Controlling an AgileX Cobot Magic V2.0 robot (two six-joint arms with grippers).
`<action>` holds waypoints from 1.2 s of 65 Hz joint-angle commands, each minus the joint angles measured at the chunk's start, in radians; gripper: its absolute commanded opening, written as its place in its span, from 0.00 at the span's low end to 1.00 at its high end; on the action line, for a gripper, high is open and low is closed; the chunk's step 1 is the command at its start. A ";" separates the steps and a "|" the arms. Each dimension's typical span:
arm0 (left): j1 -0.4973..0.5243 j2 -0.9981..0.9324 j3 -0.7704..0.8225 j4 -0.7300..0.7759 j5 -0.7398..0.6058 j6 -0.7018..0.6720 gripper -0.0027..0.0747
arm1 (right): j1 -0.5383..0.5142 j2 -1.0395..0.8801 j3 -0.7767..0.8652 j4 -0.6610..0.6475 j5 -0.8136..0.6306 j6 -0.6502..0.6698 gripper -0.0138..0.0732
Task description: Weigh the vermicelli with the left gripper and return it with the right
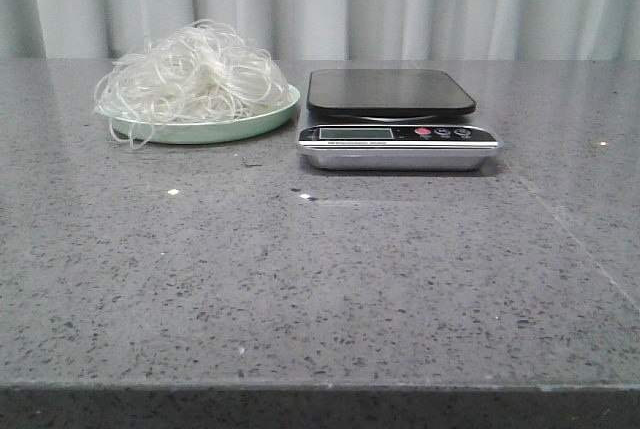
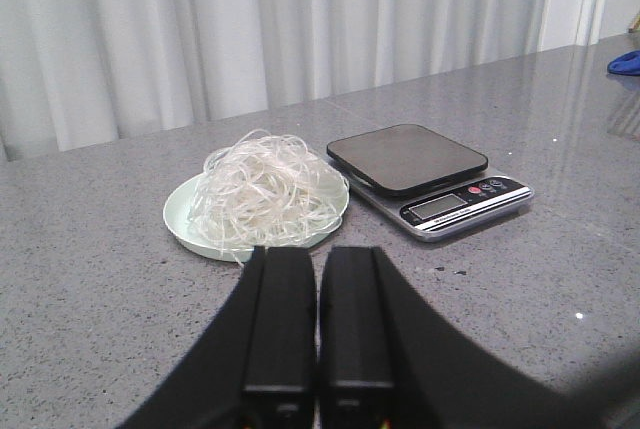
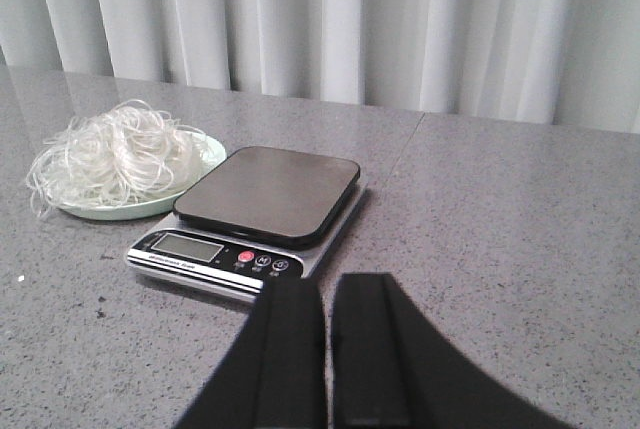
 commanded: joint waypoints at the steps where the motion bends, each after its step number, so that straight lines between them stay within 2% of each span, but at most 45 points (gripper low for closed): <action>1: 0.001 0.015 -0.023 -0.014 -0.078 -0.001 0.20 | -0.007 0.005 -0.024 -0.005 -0.087 -0.007 0.34; 45: 0.001 0.015 -0.023 -0.014 -0.078 -0.001 0.20 | -0.007 0.005 -0.024 -0.005 -0.086 -0.007 0.34; 56: 0.005 0.011 0.030 0.016 -0.114 -0.001 0.20 | -0.007 0.005 -0.024 -0.005 -0.086 -0.007 0.34; 63: 0.068 0.005 0.123 0.084 -0.246 -0.001 0.20 | -0.007 0.005 -0.024 -0.005 -0.086 -0.007 0.34; 68: 0.159 0.001 0.201 0.088 -0.360 -0.001 0.20 | -0.007 0.005 -0.024 -0.005 -0.086 -0.007 0.34; 78: 0.358 -0.029 0.328 0.052 -0.501 -0.013 0.20 | -0.007 0.005 -0.024 -0.005 -0.086 -0.007 0.34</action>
